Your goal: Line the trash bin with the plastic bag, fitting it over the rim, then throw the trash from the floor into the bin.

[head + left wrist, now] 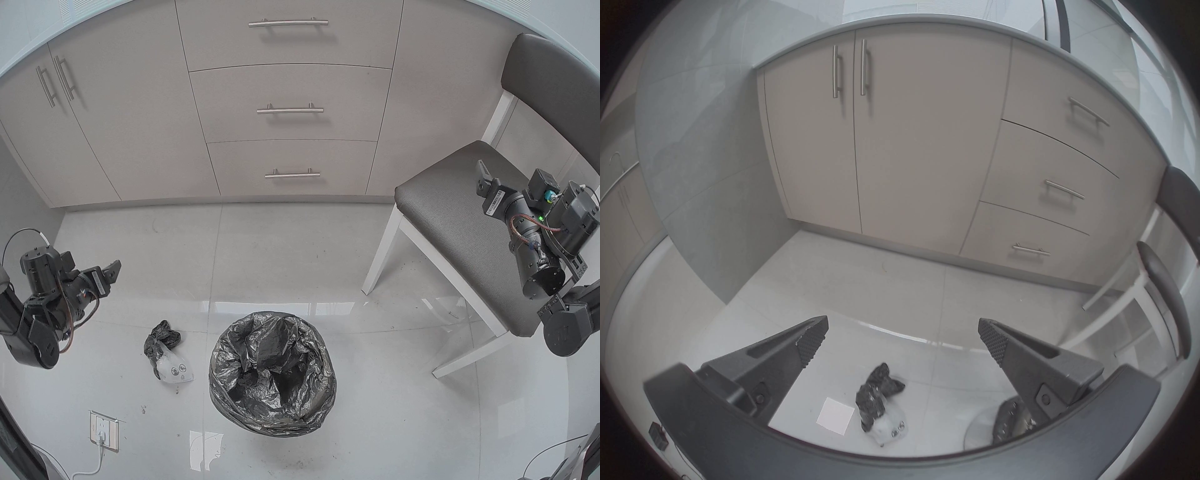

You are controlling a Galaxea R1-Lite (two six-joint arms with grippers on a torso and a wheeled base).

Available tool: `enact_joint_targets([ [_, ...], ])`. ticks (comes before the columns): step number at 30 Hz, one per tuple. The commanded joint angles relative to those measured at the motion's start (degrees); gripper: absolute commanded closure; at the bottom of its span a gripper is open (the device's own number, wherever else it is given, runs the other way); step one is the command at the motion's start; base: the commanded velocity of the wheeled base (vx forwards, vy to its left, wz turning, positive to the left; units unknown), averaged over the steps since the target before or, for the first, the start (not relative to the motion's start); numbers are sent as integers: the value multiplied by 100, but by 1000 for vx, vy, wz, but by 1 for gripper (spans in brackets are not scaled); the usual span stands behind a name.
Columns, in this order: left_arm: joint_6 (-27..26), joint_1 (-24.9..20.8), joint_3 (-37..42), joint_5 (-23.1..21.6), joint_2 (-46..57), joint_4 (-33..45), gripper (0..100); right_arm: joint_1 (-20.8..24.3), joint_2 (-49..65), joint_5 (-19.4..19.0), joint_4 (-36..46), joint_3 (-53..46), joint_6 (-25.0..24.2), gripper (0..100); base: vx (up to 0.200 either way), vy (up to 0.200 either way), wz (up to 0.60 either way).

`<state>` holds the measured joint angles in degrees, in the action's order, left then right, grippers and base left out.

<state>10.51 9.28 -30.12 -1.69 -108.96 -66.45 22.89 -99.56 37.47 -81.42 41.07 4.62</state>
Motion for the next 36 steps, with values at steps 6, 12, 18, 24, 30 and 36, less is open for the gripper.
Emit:
enact_joint_targets([
  [6, 83, 531, -2270, -358, -1708, 906, 0, -198, -63, -3, -5, 85, -5, 0, 0, 0, 0],
  [12, 109, 514, -3773, -305, -2411, 1934, 0, -198, -151, -3, -23, 59, -14, 0, 0, 0, 0],
  [18, 232, 426, -4951, -33, -3114, 2646, 0, -198, -274, 6, -49, 24, -84, 0, 0, 0, 0],
  [24, 250, 382, -6295, 213, -3729, 3586, 0, -206, -318, -3, -49, 6, -128, 0, 0, 0, 0],
  [30, 435, 259, -8203, 512, -4283, 4993, 0, -215, -424, 6, -58, -29, -137, 0, 0, 0, 0],
  [36, 549, 145, -8447, 530, -4696, 6047, 0, -215, -538, 6, -58, -64, -163, 0, 0, 0, 0],
])
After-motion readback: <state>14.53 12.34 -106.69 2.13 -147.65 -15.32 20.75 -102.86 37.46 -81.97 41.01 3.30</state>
